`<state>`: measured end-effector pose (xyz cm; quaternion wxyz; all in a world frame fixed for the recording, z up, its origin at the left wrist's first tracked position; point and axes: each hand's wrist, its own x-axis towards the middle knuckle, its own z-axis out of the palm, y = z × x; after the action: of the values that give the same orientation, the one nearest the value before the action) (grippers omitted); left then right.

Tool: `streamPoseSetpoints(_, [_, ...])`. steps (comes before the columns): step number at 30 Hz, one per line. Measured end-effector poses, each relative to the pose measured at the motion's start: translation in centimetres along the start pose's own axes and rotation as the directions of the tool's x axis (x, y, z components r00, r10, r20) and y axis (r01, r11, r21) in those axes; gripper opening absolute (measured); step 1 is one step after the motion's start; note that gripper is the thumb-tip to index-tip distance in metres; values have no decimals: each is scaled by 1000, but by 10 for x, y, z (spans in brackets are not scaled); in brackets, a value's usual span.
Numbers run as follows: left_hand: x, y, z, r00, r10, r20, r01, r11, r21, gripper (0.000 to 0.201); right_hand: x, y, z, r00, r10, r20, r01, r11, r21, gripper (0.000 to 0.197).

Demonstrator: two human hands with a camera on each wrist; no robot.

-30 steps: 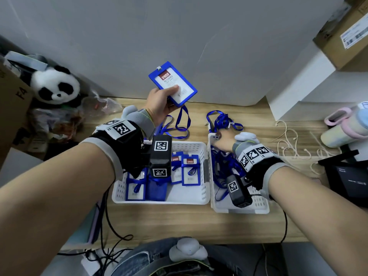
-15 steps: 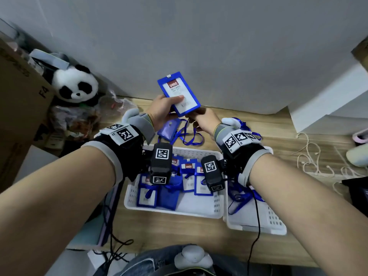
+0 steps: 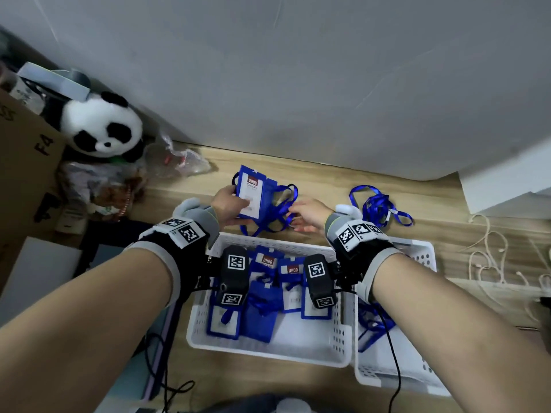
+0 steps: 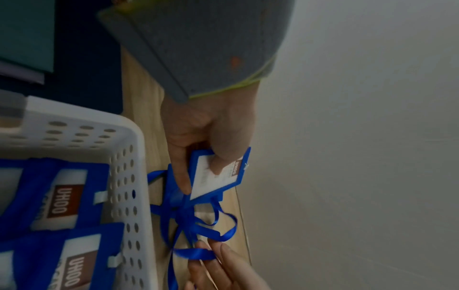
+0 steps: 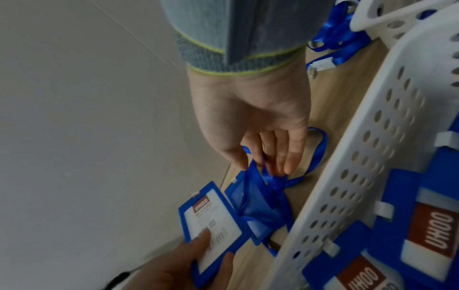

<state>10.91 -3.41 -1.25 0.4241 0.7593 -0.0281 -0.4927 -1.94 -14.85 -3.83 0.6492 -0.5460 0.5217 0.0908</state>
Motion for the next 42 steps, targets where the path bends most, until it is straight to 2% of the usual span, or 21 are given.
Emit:
streamPoseSetpoints(1, [3,-1,2,1000,-8,7,8,1000,23,36,0,2,0,1000,24,9,-24,1000,4,8])
streamPoseSetpoints(4, [13,-4,6,999,-34,7,33,998,46,43,5,7,-4,998,56,-35,-58,995,-79,28])
streamPoseSetpoints(6, [19,-6,9,999,-35,-26,37,996,76,47,5,9,-7,995,62,-77,-70,991,-110,29])
streamPoseSetpoints(9, [20,-7,12,995,-4,-97,21,985,174,50,6,10,-15,990,4,-142,-43,962,-269,31])
streamPoseSetpoints(11, [17,-7,12,988,36,-153,-6,981,194,46,-1,9,-17,982,-66,-179,11,956,-292,22])
streamPoseSetpoints(13, [12,-4,12,987,64,-148,-45,991,130,35,-12,6,-18,996,-74,-44,65,982,-176,20])
streamPoseSetpoints(15, [5,-4,13,993,79,-92,-75,996,43,20,-26,8,-16,979,-57,197,78,992,-101,24])
streamPoseSetpoints(17, [-4,-7,13,995,99,-34,-99,995,4,23,-36,17,-9,941,-19,337,90,977,-195,22])
streamPoseSetpoints(19, [-14,-13,13,991,132,-5,-132,991,-3,27,-41,33,3,939,34,343,117,905,-409,15])
streamPoseSetpoints(21, [-24,-21,12,990,140,14,-140,990,-10,28,-44,51,18,949,66,308,126,816,-564,18])
streamPoseSetpoints(29, [-52,-48,6,995,63,75,-64,998,14,27,-47,94,44,970,66,233,110,736,-668,25])
streamPoseSetpoints(32, [-61,-54,6,995,35,91,-40,998,51,26,-54,94,39,971,26,239,155,693,-704,16])
streamPoseSetpoints(34, [-64,-57,6,994,30,102,-38,996,79,25,-60,89,29,977,-27,212,167,714,-680,10])
streamPoseSetpoints(36, [-67,-59,9,994,24,111,-38,992,119,21,-66,84,16,983,-89,159,166,800,-577,3])
streamPoseSetpoints(38, [-72,-61,12,989,-8,144,-8,994,111,14,-69,75,3,981,-158,111,191,882,-431,7])
streamPoseSetpoints(40, [-83,-63,18,968,-70,240,48,994,95,13,-76,69,-5,978,-204,34,206,940,-273,2])
streamPoseSetpoints(42, [-87,-64,22,946,-85,314,60,994,88,11,-82,64,-11,974,-223,-43,219,973,-71,14])
